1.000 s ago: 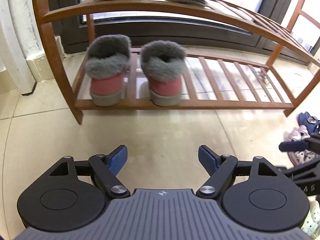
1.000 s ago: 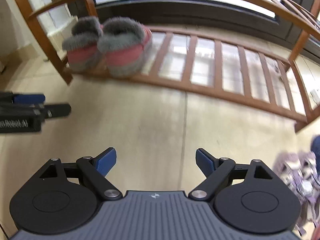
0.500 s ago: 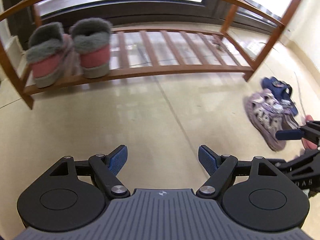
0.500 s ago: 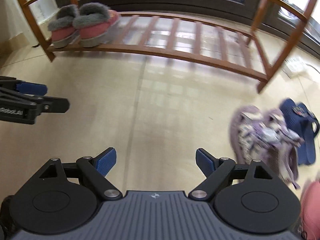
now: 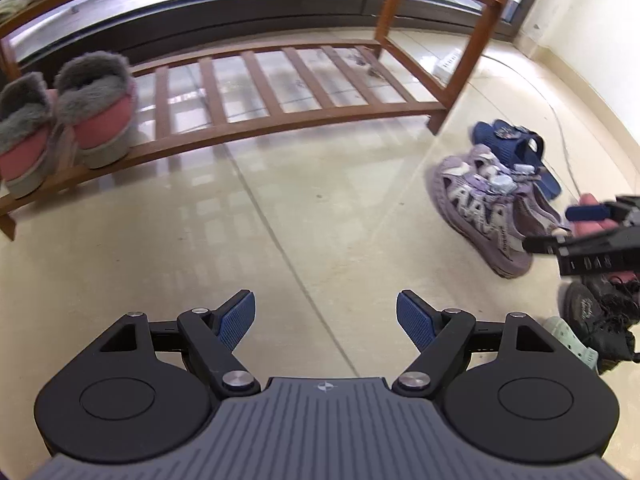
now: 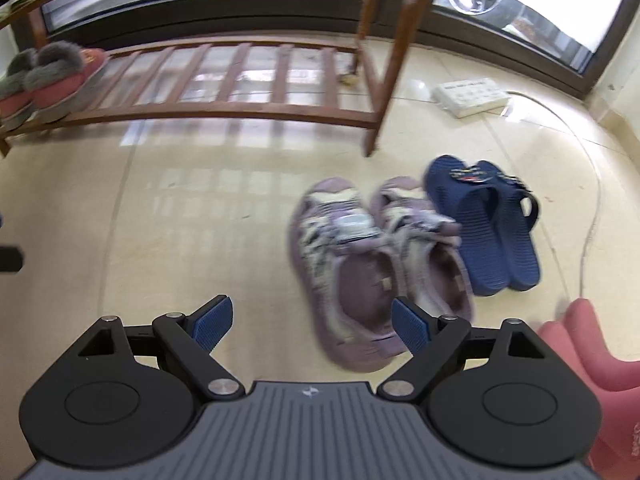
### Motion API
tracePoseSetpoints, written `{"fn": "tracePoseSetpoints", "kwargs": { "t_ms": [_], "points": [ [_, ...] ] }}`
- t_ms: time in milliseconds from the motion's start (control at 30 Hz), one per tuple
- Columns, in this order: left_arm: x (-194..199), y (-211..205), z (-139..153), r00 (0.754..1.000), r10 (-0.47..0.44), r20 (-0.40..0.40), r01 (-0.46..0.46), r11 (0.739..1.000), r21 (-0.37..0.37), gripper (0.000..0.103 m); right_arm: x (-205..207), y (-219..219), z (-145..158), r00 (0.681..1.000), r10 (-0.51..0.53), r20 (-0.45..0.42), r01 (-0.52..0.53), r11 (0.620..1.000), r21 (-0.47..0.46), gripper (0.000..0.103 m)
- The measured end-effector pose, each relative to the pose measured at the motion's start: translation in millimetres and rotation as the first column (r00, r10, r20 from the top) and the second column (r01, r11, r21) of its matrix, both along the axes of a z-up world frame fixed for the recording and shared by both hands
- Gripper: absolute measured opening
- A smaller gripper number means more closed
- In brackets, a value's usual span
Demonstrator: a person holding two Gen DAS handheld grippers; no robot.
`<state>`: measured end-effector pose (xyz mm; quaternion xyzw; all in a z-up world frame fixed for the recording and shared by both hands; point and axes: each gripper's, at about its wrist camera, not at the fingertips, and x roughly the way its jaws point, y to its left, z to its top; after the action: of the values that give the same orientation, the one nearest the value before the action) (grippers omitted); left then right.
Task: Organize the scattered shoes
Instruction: 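Move both grippers toward the lavender sandals on the floor, then position both grippers over the heel straps of the lavender sandals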
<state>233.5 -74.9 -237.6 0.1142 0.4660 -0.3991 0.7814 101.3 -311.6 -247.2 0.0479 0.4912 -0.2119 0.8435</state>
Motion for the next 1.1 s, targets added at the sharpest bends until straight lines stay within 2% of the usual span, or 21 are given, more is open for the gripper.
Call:
{"fn": "tracePoseSetpoints", "kwargs": {
  "t_ms": [267, 433, 567, 700, 767, 800, 867, 900, 933, 1000, 1100],
  "points": [
    [-29, -21, 1, 0.993, -0.117, 0.033, 0.117, 0.993, -0.009, 0.080, -1, -64, -20, 0.997, -0.075, -0.009, 0.075, 0.997, 0.005, 0.090],
    [-39, -22, -5, 0.989, -0.146, 0.024, 0.146, 0.989, 0.006, 0.081, 8, -78, -34, 0.998, -0.055, -0.024, 0.055, 0.998, 0.027, 0.086],
    [-38, -22, -10, 0.990, -0.141, 0.011, 0.141, 0.990, 0.021, 0.081, 18, -83, -46, 0.997, -0.050, -0.060, 0.052, 0.998, 0.040, 0.073],
    [-35, -18, -10, 0.991, -0.131, 0.006, 0.131, 0.991, 0.024, 0.081, 28, -83, -57, 0.997, -0.020, -0.081, 0.024, 0.999, 0.042, 0.064],
    [-33, -16, -10, 0.992, -0.127, 0.003, 0.127, 0.992, 0.024, 0.081, 34, -83, -61, 0.996, -0.009, -0.090, 0.013, 0.999, 0.046, 0.056],
    [-33, -15, -10, 0.992, -0.126, 0.001, 0.126, 0.992, 0.025, 0.081, 36, -83, -62, 0.996, -0.005, -0.092, 0.009, 0.999, 0.048, 0.050],
    [-32, -13, -10, 0.992, -0.122, -0.002, 0.122, 0.992, 0.026, 0.081, 39, -83, -62, 0.995, -0.001, -0.099, 0.006, 0.998, 0.055, 0.024],
    [-31, -12, -9, 0.993, -0.119, -0.003, 0.119, 0.993, 0.025, 0.081, 40, -85, -61, 0.995, -0.003, -0.097, 0.010, 0.998, 0.068, 0.018],
    [-29, -11, -8, 0.993, -0.117, -0.003, 0.117, 0.993, 0.024, 0.081, 39, -88, -59, 0.996, -0.009, -0.084, 0.018, 0.995, 0.103, 0.014],
    [-27, -8, -7, 0.994, -0.112, 0.002, 0.112, 0.994, 0.020, 0.081, 39, -88, -56, 0.998, -0.018, -0.066, 0.028, 0.988, 0.152, 0.013],
    [-22, -3, -4, 0.996, -0.093, 0.006, 0.093, 0.996, 0.013, 0.081, 45, -68, -56, 0.997, 0.016, -0.072, -0.006, 0.991, 0.137, 0.011]
  ]
}}
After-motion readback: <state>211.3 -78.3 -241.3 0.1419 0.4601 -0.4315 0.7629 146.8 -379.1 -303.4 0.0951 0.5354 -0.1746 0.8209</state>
